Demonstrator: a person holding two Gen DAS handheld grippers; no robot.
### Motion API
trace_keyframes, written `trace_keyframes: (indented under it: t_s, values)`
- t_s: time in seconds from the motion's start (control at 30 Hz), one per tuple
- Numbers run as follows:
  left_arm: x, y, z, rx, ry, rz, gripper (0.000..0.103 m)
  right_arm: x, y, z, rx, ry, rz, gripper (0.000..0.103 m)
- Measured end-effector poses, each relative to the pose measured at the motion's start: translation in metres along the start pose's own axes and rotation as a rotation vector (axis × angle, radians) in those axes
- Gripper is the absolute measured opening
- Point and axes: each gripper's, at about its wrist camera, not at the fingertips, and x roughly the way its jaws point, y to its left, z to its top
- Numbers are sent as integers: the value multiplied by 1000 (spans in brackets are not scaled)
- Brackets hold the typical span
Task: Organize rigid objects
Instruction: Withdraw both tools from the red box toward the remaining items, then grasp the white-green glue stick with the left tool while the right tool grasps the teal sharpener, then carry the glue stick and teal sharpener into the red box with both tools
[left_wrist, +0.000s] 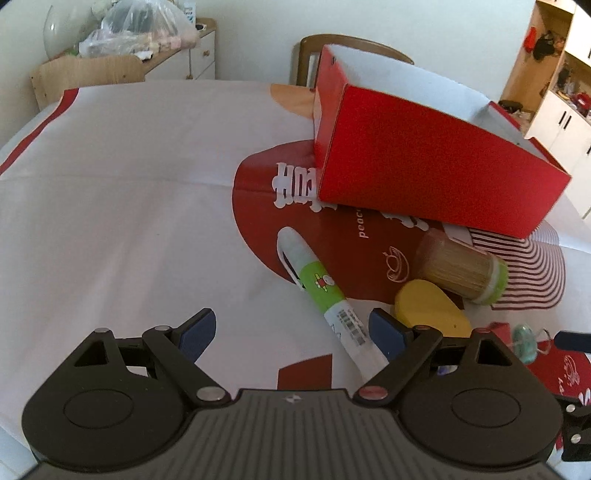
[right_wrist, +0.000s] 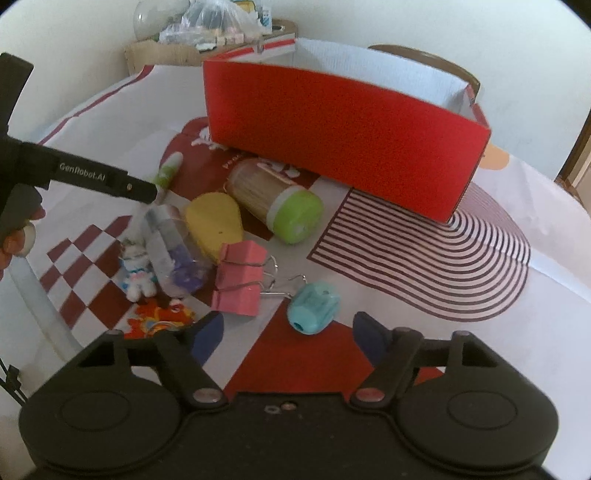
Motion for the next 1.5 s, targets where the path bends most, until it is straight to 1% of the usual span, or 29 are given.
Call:
trace_keyframes:
  t_s: [0.07, 0.13, 0.17, 0.27, 0.4, 0.43, 0.5, 0.53, 0.57, 0.6, 0.67, 0.73, 0.8, 0.93, 1.0, 1.2, 1.33, 1.5]
  values:
    - [5, -1, 2, -8, 3, 7, 90, 6, -2, 2, -8, 11, 3, 68]
    - [10, -1, 3, -14, 8, 11, 90, 11, -3, 3, -21, 20, 5, 64]
    - [12, -2, 3, -15, 9, 14, 90, 13, -4, 3, -28, 23, 4, 60]
    - [18, -2, 4, -16, 17, 17, 81, 19, -5, 4, -48, 36, -10, 52]
    - [22, -5, 5, -6, 13, 18, 72, 23, -7, 5, -51, 34, -9, 50]
    - [21, -5, 5, 2, 10, 14, 70, 24, -7, 6, -55, 33, -12, 47]
    - [21, -7, 6, 15, 1, -4, 58, 25, -7, 7, -57, 32, -10, 43]
    - [21, -8, 6, 22, -1, -14, 56, 25, -7, 7, -56, 31, -11, 38]
    - [21, -9, 6, 28, -2, -20, 50, 26, -7, 9, -53, 31, -10, 35]
    - [21, -10, 6, 35, -4, -31, 43, 26, -7, 9, -50, 32, -9, 32]
    - [19, -12, 5, 52, -10, -51, 32, 27, -6, 9, -48, 33, -13, 32]
    - [16, -14, 5, 69, -15, -53, 28, 27, -7, 9, -40, 35, -19, 31]
    - [15, -14, 4, 75, -20, -59, 18, 26, -9, 8, -27, 38, -32, 31]
    - [9, -9, 4, 67, -23, -80, 17, 17, -15, 5, 13, 35, -43, 31]
    - [5, -7, 3, 71, -29, -80, 17, 10, -19, 4, 34, 30, -52, 31]
    - [-9, 6, 2, 39, -37, -86, 17, -15, -22, 4, 81, 13, -60, 31]
    - [-27, 11, 3, 28, -53, -103, 17, -36, -17, 11, 94, -4, -53, 31]
    - [-54, 11, 8, 26, -69, -134, 17, -61, -3, 29, 81, -21, -37, 31]
